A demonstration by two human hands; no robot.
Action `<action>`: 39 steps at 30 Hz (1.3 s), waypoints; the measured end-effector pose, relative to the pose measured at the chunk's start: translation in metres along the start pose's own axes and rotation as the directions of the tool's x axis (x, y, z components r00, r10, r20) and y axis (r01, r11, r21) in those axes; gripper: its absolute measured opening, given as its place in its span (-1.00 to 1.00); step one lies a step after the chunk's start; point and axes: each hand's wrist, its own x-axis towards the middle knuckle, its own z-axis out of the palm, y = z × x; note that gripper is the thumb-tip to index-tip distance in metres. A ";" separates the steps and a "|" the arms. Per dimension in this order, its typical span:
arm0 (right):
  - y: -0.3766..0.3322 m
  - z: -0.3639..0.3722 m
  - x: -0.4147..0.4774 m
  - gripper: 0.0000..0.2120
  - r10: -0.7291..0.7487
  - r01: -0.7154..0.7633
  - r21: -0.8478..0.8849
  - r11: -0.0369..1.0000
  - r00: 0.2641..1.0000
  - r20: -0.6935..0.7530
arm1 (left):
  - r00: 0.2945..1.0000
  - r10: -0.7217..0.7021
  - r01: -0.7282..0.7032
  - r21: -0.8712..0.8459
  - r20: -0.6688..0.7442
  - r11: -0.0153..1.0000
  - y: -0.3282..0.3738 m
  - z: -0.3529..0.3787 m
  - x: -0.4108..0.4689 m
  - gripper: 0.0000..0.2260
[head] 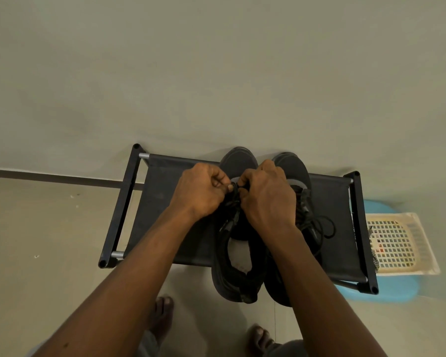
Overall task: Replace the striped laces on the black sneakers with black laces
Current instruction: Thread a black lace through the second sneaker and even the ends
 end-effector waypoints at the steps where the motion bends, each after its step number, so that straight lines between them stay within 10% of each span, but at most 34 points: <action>1: 0.001 0.000 0.001 -0.86 -0.005 0.005 0.012 1.000 1.000 0.001 | 1.000 0.001 -0.001 -0.008 0.012 1.000 0.000 -0.002 0.000 -0.91; 20: 0.006 0.000 0.004 -0.85 -0.023 0.019 0.088 0.996 0.999 0.035 | 0.993 -0.074 0.062 -0.130 -0.091 0.990 0.006 0.009 0.002 -0.91; 39: 0.012 0.005 0.004 -0.89 -0.155 0.151 0.041 0.988 0.984 0.088 | 0.982 -0.129 0.166 -0.308 0.137 0.937 -0.001 0.001 0.010 -0.87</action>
